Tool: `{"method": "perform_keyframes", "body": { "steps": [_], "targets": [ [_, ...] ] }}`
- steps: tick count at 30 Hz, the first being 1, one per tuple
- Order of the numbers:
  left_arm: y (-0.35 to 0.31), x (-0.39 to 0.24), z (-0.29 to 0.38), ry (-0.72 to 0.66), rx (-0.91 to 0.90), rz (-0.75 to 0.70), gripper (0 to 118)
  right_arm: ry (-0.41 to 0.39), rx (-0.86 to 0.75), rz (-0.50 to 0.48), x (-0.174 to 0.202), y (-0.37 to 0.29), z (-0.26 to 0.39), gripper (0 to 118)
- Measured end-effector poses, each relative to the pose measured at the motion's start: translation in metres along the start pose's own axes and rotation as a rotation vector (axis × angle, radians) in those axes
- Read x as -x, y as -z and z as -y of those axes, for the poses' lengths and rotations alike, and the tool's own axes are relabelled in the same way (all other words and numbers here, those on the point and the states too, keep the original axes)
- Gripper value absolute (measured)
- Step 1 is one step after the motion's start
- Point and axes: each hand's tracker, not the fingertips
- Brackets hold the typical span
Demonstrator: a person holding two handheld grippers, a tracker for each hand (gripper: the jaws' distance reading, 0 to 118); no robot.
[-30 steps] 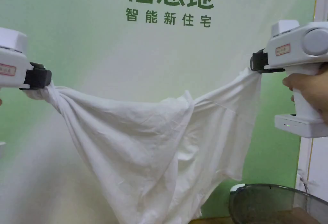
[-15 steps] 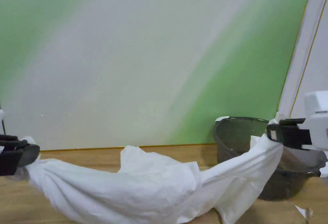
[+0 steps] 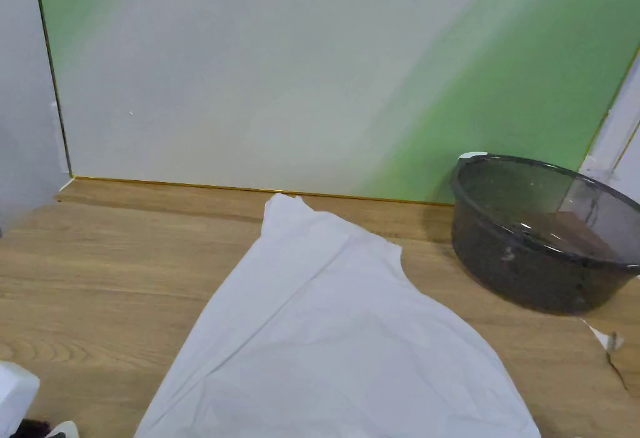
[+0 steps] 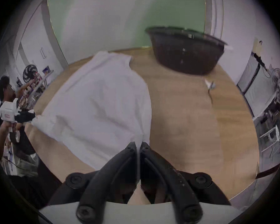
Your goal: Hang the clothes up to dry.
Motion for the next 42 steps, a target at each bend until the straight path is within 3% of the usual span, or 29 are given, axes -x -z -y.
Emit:
{"method": "perform_keyframes", "body": {
  "steps": [3,5,6,7,8,9,15,19,24,30,33,34,36,37,38,40,42],
  "targets": [
    [0.002,-0.003,0.003,0.000,0.007,0.000,10,-0.028,0.056,-0.007,0.004,0.008,0.004,4],
    [0.000,-0.004,0.002,-0.016,-0.010,-0.003,20,-0.058,0.090,-0.004,0.003,0.012,0.002,14],
    [0.000,-0.003,0.000,-0.023,-0.014,-0.012,37,-0.081,0.089,0.004,0.004,0.013,0.000,27],
    [0.000,-0.002,-0.001,-0.028,-0.015,-0.021,68,-0.105,0.081,0.023,0.006,0.011,-0.004,55],
    [0.000,-0.001,-0.002,-0.035,-0.014,-0.033,87,-0.119,0.067,0.032,0.009,0.010,-0.008,71],
    [-0.002,0.002,-0.003,-0.042,-0.016,-0.034,102,-0.125,0.056,0.024,0.010,0.007,-0.013,75],
    [-0.027,0.001,-0.032,-0.074,-0.193,-0.080,103,-0.091,-0.188,-0.013,0.037,-0.005,-0.055,74],
    [-0.029,-0.012,-0.059,-0.105,-0.396,-0.162,103,0.017,-0.335,-0.059,0.069,0.018,-0.075,74],
    [0.006,-0.031,-0.083,-0.274,-0.519,-0.106,103,0.020,-0.324,-0.011,0.121,0.064,-0.085,74],
    [0.058,-0.060,-0.091,-0.208,-0.478,-0.183,103,-0.007,-0.315,-0.003,0.153,0.085,-0.083,74],
    [0.071,-0.070,-0.084,-0.238,-0.452,-0.179,98,-0.006,-0.308,0.005,0.160,0.093,-0.078,74],
    [0.074,-0.072,-0.082,-0.249,-0.444,-0.175,91,-0.010,-0.306,0.007,0.161,0.095,-0.076,69],
    [0.080,-0.074,-0.076,-0.262,-0.426,-0.160,76,-0.034,-0.298,0.006,0.163,0.099,-0.073,46],
    [0.082,-0.075,-0.074,-0.266,-0.418,-0.156,58,-0.036,-0.296,0.008,0.163,0.100,-0.072,26],
    [0.083,-0.075,-0.072,-0.271,-0.411,-0.157,42,-0.036,-0.294,0.014,0.164,0.101,-0.071,15],
    [0.084,-0.079,-0.068,-0.272,-0.400,-0.178,3,-0.028,-0.308,0.022,0.165,0.099,-0.067,8],
    [0.082,-0.082,-0.064,-0.262,-0.401,-0.185,0,-0.039,-0.325,0.000,0.166,0.097,-0.066,1]
  ]
}}
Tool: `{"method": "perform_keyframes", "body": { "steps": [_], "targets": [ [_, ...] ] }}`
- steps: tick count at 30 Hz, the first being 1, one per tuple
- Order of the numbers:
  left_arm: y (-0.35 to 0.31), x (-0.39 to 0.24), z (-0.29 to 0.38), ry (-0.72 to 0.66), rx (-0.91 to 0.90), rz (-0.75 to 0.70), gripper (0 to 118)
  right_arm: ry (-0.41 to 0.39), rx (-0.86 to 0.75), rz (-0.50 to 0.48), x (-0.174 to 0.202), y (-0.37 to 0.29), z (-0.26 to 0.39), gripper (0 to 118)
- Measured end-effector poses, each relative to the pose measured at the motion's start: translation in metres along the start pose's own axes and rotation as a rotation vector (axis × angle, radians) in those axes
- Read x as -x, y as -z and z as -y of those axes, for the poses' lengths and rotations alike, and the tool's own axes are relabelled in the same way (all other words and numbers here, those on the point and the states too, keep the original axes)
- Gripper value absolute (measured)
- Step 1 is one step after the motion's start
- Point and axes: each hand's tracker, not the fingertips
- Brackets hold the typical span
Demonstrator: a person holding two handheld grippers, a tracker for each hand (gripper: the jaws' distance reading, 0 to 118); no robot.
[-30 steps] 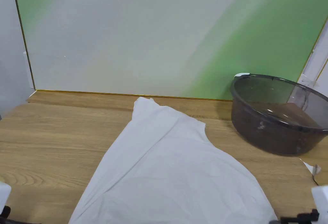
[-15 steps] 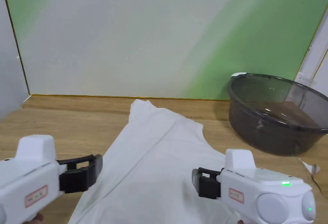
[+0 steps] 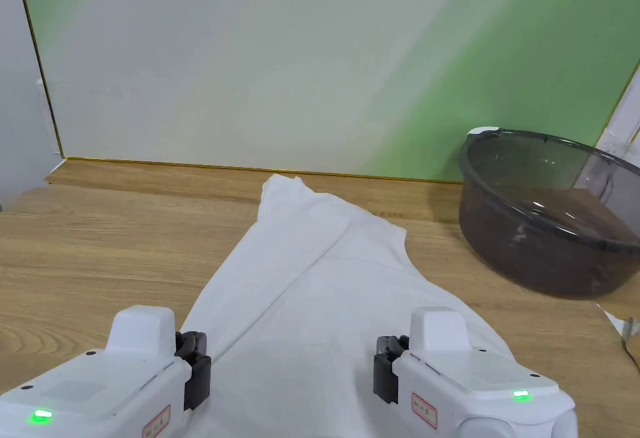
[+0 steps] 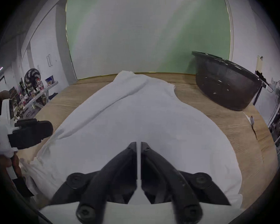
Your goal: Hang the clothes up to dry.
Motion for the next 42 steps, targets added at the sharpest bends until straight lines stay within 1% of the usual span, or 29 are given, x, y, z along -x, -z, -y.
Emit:
{"method": "perform_keyframes", "body": {
  "steps": [3,6,7,8,9,10,11,12,14,18,21,22,24,25,27,29,31,33,34,35,36,37,39,40,41,42],
  "targets": [
    [-0.010,0.001,0.000,0.008,0.010,0.014,0,-0.003,-0.042,-0.005,0.001,-0.008,-0.001,0],
    [-0.032,0.009,0.000,0.019,0.004,-0.008,0,-0.023,-0.060,-0.005,0.004,-0.017,-0.002,0],
    [-0.040,0.014,0.000,0.022,0.005,-0.016,13,-0.023,-0.066,-0.009,0.004,-0.020,-0.003,0],
    [-0.048,0.021,0.001,0.023,0.012,-0.029,29,-0.022,-0.071,-0.013,0.004,-0.023,-0.003,0],
    [-0.057,0.029,0.004,0.028,0.040,-0.049,51,-0.020,-0.073,-0.015,0.004,-0.024,-0.003,0],
    [-0.064,0.036,0.008,0.036,0.070,-0.058,79,-0.019,-0.074,-0.017,0.005,-0.025,-0.002,0],
    [-0.073,0.045,0.014,0.036,0.108,-0.067,90,-0.019,-0.074,-0.020,0.004,-0.026,-0.002,0],
    [-0.081,0.054,0.020,0.028,0.145,-0.079,90,-0.018,-0.076,-0.023,0.004,-0.026,-0.001,0],
    [-0.097,0.069,0.032,0.021,0.183,-0.100,95,-0.009,-0.072,-0.027,0.004,-0.025,0.001,0],
    [-0.122,0.089,0.050,0.003,0.241,-0.124,94,0.011,-0.073,-0.034,0.008,-0.022,0.002,0],
    [-0.127,0.093,0.061,-0.043,0.284,-0.056,93,0.004,-0.074,-0.050,0.017,-0.021,0.001,0],
    [-0.126,0.091,0.065,-0.044,0.292,-0.038,88,0.002,-0.075,-0.056,0.020,-0.020,0.000,0],
    [-0.123,0.086,0.073,-0.042,0.309,-0.032,86,-0.005,-0.075,-0.072,0.027,-0.020,-0.002,0],
    [-0.124,0.082,0.070,0.014,0.277,-0.052,86,-0.012,-0.076,-0.078,0.031,-0.020,-0.002,1],
    [-0.120,0.082,0.072,0.011,0.284,-0.055,84,-0.027,-0.076,-0.083,0.036,-0.020,-0.003,1],
    [-0.121,0.082,0.070,0.011,0.281,-0.043,69,-0.035,-0.075,-0.088,0.039,-0.020,-0.004,1],
    [-0.124,0.081,0.070,0.038,0.282,-0.015,48,-0.044,-0.072,-0.089,0.041,-0.017,-0.006,1],
    [-0.122,0.072,0.070,0.067,0.285,-0.002,32,-0.056,-0.071,-0.090,0.043,-0.011,-0.012,1],
    [-0.122,0.070,0.072,0.078,0.284,0.004,22,-0.060,-0.069,-0.097,0.043,-0.007,-0.018,1],
    [-0.120,0.070,0.072,0.074,0.282,0.008,18,-0.067,-0.071,-0.105,0.042,-0.003,-0.028,1],
    [-0.118,0.071,0.070,0.050,0.281,0.027,17,-0.090,-0.082,-0.107,0.042,0.003,-0.042,1],
    [-0.116,0.072,0.068,0.023,0.287,0.037,16,-0.128,-0.094,-0.101,0.043,0.008,-0.056,2],
    [-0.115,0.076,0.066,0.024,0.294,0.036,15,-0.211,-0.077,-0.093,0.043,0.029,-0.103,13],
    [-0.114,0.079,0.065,0.018,0.299,0.041,15,-0.248,-0.083,-0.083,0.045,0.040,-0.126,29],
    [-0.112,0.081,0.064,0.008,0.302,0.045,15,-0.285,-0.080,-0.090,0.047,0.057,-0.151,50],
    [-0.113,0.082,0.065,-0.003,0.303,0.047,15,-0.287,-0.064,-0.103,0.047,0.076,-0.175,58]
  ]
}}
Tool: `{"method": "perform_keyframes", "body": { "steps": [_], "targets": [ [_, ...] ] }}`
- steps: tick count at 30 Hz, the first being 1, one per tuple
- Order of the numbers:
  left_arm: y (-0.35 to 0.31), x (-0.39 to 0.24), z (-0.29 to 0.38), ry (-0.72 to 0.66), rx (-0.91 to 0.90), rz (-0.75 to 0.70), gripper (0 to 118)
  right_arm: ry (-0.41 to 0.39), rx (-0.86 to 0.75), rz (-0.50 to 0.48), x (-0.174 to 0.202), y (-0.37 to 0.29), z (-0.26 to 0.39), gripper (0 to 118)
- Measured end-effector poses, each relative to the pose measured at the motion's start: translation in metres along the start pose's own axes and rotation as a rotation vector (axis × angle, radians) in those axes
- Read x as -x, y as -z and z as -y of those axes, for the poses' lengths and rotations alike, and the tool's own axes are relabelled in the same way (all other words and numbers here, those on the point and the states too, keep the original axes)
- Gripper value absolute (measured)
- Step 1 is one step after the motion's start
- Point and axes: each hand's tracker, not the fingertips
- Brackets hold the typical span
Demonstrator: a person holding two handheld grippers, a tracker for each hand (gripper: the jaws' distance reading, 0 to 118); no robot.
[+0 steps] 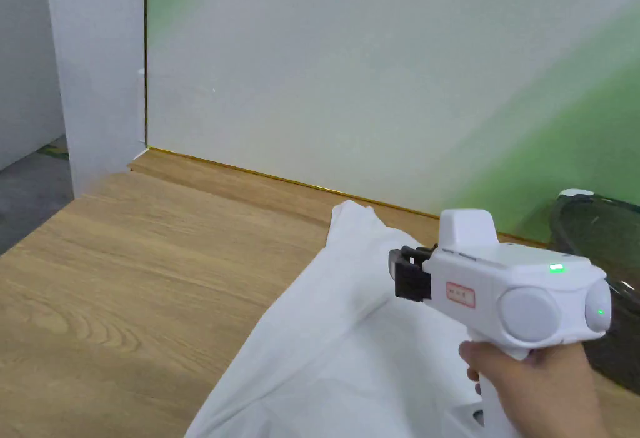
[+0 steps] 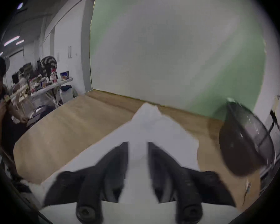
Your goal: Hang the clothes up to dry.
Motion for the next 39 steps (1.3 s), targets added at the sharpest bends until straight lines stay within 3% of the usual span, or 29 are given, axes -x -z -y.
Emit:
{"method": "perform_keyframes", "body": {
  "steps": [1,3,4,5,9,12,15,17,19,21,23,24,25,27,29,30,32,35,39],
  "targets": [
    [0.000,0.002,-0.001,-0.013,0.003,0.009,15,-0.006,0.035,-0.020,-0.009,0.024,-0.022,66],
    [0.001,0.005,-0.003,-0.027,0.012,0.021,15,0.021,0.125,-0.058,-0.026,0.082,-0.058,98],
    [0.001,0.006,-0.003,-0.031,0.017,0.026,15,0.043,0.167,-0.064,-0.034,0.107,-0.070,107],
    [0.001,0.007,-0.004,-0.035,0.024,0.031,15,0.070,0.203,-0.064,-0.041,0.134,-0.082,106],
    [0.000,0.012,-0.008,-0.070,0.046,0.056,15,0.050,0.356,-0.032,-0.057,0.220,-0.096,106],
    [0.000,0.018,-0.010,-0.114,0.065,0.070,15,0.097,0.426,-0.019,-0.068,0.261,-0.091,106],
    [0.000,0.023,-0.010,-0.143,0.078,0.081,15,0.092,0.429,0.010,-0.078,0.285,-0.082,106],
    [-0.001,0.024,-0.009,-0.168,0.080,0.085,15,0.113,0.463,0.000,-0.085,0.295,-0.073,96],
    [-0.002,0.027,-0.007,-0.215,0.075,0.088,15,0.157,0.462,-0.054,-0.090,0.296,-0.064,94],
    [-0.001,0.028,-0.005,-0.228,0.073,0.092,15,0.091,0.440,-0.043,-0.089,0.288,-0.066,92],
    [-0.001,0.028,-0.005,-0.235,0.074,0.092,15,0.083,0.459,-0.062,-0.092,0.282,-0.069,75],
    [0.000,0.024,-0.008,-0.229,0.077,0.085,15,0.077,0.453,-0.071,-0.093,0.277,-0.071,55],
    [0.000,0.021,-0.010,-0.218,0.080,0.072,15,0.071,0.440,-0.086,-0.082,0.262,-0.070,7],
    [0.001,0.016,-0.012,-0.190,0.085,0.035,15,0.064,0.449,-0.145,-0.074,0.251,-0.066,7],
    [0.002,0.009,-0.017,-0.181,0.081,0.018,15,-0.041,0.412,-0.116,-0.074,0.256,-0.061,7],
    [0.002,0.008,-0.017,-0.179,0.075,0.006,15,-0.053,0.414,-0.099,-0.074,0.251,-0.059,7],
    [0.003,0.005,-0.017,-0.172,0.062,-0.012,15,-0.047,0.378,-0.099,-0.078,0.230,-0.057,7],
    [0.001,0.002,-0.022,-0.139,0.037,-0.035,15,0.028,0.291,-0.158,-0.112,0.210,-0.066,6],
    [-0.007,0.004,-0.046,-0.049,-0.043,-0.079,15,-0.033,0.175,-0.080,-0.130,0.109,-0.084,7]
  ]
}}
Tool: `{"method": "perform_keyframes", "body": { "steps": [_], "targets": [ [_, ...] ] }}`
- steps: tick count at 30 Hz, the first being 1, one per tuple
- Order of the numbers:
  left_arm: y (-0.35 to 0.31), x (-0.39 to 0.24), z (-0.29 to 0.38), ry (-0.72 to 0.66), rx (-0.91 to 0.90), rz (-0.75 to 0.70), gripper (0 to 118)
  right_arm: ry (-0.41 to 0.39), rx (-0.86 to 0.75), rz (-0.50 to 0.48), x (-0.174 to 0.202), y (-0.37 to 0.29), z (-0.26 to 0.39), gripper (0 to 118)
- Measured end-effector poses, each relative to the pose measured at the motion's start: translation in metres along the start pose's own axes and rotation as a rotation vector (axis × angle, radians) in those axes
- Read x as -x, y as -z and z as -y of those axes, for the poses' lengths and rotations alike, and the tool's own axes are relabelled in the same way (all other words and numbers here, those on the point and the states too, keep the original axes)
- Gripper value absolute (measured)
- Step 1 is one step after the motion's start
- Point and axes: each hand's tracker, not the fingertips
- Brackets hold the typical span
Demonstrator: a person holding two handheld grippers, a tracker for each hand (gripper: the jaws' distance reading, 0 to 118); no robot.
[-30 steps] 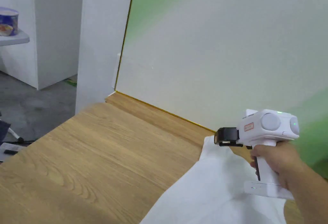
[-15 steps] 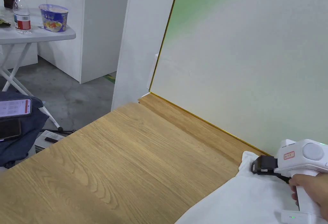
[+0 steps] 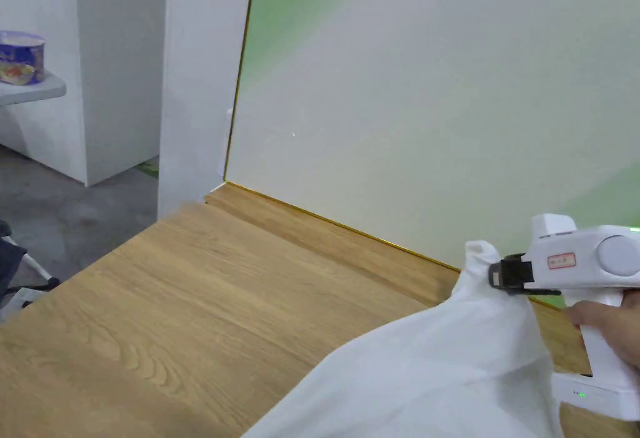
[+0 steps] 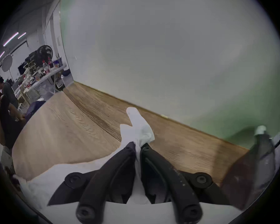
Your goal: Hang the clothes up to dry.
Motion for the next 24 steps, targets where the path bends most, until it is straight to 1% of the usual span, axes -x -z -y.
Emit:
{"method": "perform_keyframes", "body": {
  "steps": [1,2,5,6,8,11,13,14,18,21,24],
  "targets": [
    [-0.002,0.003,-0.008,0.027,-0.026,-0.014,15,0.007,-0.015,0.009,-0.006,-0.023,0.000,7],
    [-0.004,0.004,-0.018,0.059,-0.053,-0.034,15,0.009,-0.050,0.034,-0.005,-0.058,0.002,7],
    [-0.014,0.013,-0.048,0.120,-0.133,-0.073,15,0.077,-0.090,0.083,-0.018,-0.139,0.011,7],
    [-0.019,0.017,-0.060,0.117,-0.163,-0.075,15,0.109,-0.091,0.097,-0.035,-0.158,0.010,7],
    [-0.030,0.021,-0.083,0.138,-0.236,-0.083,15,0.134,-0.117,0.145,-0.049,-0.205,0.018,7],
    [-0.045,0.019,-0.124,0.228,-0.339,-0.135,15,0.217,-0.167,0.183,-0.081,-0.262,0.029,7],
    [-0.054,0.012,-0.155,0.295,-0.422,-0.145,15,0.269,-0.199,0.199,-0.093,-0.299,0.036,7],
    [-0.059,0.006,-0.171,0.319,-0.459,-0.150,15,0.282,-0.211,0.212,-0.103,-0.310,0.037,7],
    [-0.080,-0.024,-0.239,0.426,-0.604,-0.173,15,0.291,-0.286,0.304,-0.114,-0.363,0.030,7],
    [-0.099,-0.039,-0.291,0.408,-0.682,-0.133,15,0.338,-0.376,0.345,-0.122,-0.402,0.015,7],
    [-0.123,-0.055,-0.334,0.433,-0.760,-0.194,15,0.352,-0.457,0.389,-0.127,-0.443,-0.003,7]
  ]
}}
